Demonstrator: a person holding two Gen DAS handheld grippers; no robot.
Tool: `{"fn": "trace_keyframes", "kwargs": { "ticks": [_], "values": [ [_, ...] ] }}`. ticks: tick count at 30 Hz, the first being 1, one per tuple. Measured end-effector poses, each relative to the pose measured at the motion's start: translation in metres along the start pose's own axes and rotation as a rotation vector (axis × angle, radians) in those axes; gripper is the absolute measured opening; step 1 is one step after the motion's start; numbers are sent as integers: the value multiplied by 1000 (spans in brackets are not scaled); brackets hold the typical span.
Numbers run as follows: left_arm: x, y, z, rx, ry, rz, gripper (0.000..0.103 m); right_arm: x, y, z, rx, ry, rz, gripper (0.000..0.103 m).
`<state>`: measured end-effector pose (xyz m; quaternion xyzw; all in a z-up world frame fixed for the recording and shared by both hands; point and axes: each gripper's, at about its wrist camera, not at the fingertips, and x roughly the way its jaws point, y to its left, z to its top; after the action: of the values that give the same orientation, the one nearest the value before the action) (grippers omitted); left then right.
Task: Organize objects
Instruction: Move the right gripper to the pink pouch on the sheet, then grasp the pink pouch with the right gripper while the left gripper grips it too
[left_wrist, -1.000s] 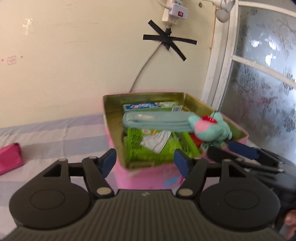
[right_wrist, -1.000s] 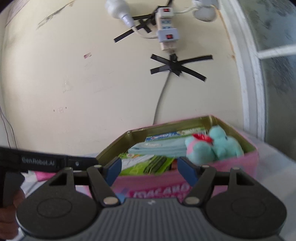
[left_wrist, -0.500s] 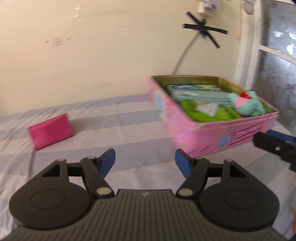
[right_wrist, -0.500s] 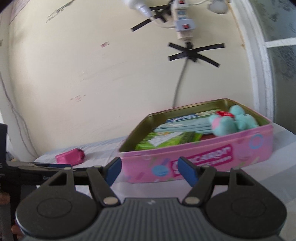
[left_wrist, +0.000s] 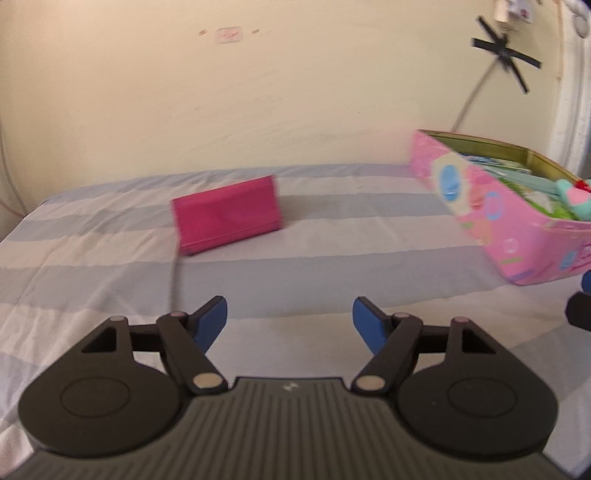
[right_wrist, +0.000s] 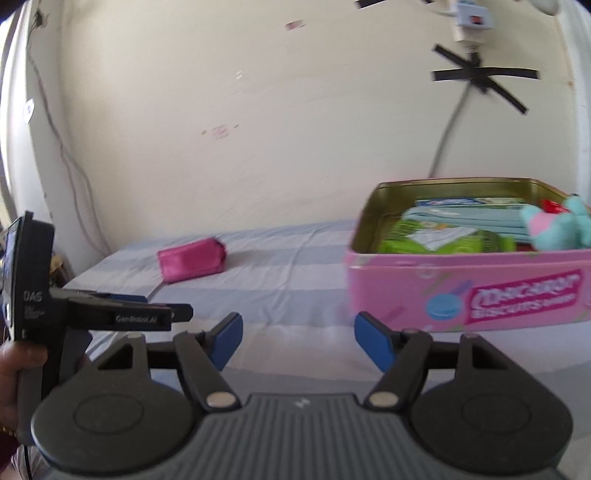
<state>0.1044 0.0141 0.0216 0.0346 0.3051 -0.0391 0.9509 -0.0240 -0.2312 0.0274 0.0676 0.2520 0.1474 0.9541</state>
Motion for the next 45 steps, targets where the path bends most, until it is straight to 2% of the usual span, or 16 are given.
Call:
{"fn": "trace_keyframes", "kwargs": {
  "ticks": [10,16,20,25,28,30,32,33,34,37,39,45],
  "values": [
    [4,61,-4,-85,-12,68,77,44,43,14,-82,71,95,69],
    [3,112,-9,-243,-33,139,77,89,69,38,-113,99,164,69],
    [0,140,-14,-397,-48,111,77,130,82,64,-60,121,235,71],
    [-5,147,-17,-465,-75,77,77,193,84,100,61,161,255,71],
    [-2,150,-18,-474,-76,59,77,233,79,116,149,219,235,67],
    [0,153,-18,-486,-73,46,77,253,77,122,179,257,226,58],
    [2,155,-18,-498,-70,35,77,272,78,121,192,321,234,42],
    [3,156,-18,-503,-70,32,77,278,80,118,189,365,240,37],
    [3,157,-18,-508,-72,28,77,281,81,112,186,399,259,34],
    [0,160,-19,-530,-96,3,77,264,86,100,143,377,307,30],
    [-6,163,-19,-556,-135,-21,77,242,89,92,67,333,330,25],
    [-17,163,-18,-565,-213,-108,78,160,106,52,-195,172,360,25]
  ]
}}
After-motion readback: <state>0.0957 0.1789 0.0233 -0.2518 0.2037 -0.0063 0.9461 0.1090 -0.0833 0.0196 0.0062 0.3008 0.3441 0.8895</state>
